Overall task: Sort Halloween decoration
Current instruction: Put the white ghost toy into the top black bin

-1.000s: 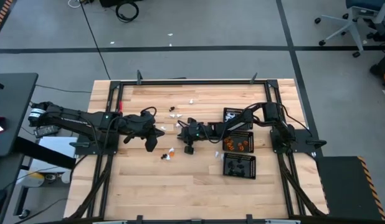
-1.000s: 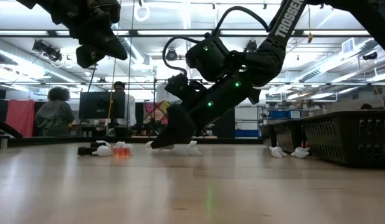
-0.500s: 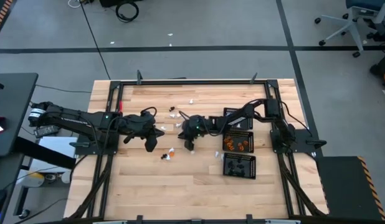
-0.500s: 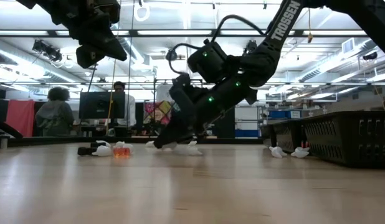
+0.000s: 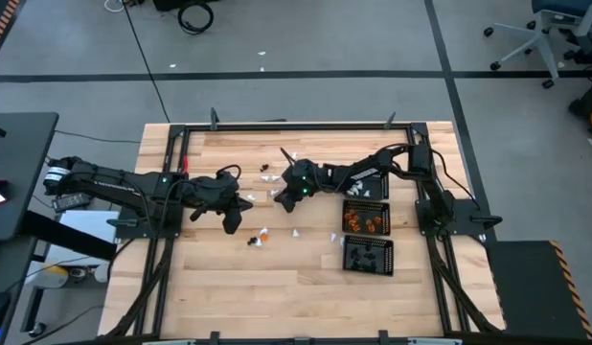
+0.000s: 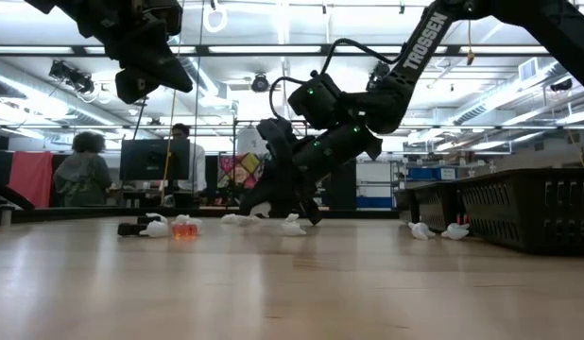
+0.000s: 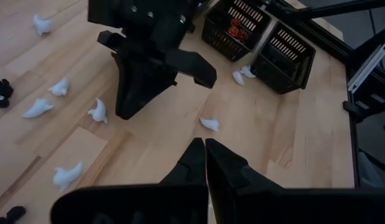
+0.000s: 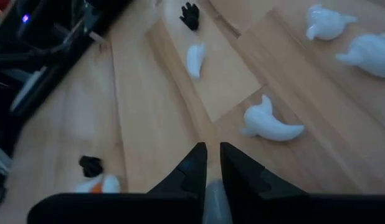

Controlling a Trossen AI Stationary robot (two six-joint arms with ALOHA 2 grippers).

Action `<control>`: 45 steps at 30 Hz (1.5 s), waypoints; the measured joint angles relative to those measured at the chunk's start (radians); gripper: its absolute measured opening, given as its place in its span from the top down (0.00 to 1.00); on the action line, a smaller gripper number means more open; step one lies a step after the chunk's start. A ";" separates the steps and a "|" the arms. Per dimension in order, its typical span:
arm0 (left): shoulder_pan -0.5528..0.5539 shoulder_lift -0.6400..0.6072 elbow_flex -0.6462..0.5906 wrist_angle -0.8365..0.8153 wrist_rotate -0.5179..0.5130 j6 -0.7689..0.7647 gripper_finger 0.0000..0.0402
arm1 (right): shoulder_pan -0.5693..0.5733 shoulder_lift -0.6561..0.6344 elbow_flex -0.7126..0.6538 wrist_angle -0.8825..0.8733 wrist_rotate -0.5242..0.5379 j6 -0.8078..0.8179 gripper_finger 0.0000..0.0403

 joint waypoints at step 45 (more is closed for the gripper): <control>-0.001 0.000 0.000 -0.030 0.000 0.085 1.00 | 0.107 -0.341 0.250 -1.166 0.255 -0.635 0.60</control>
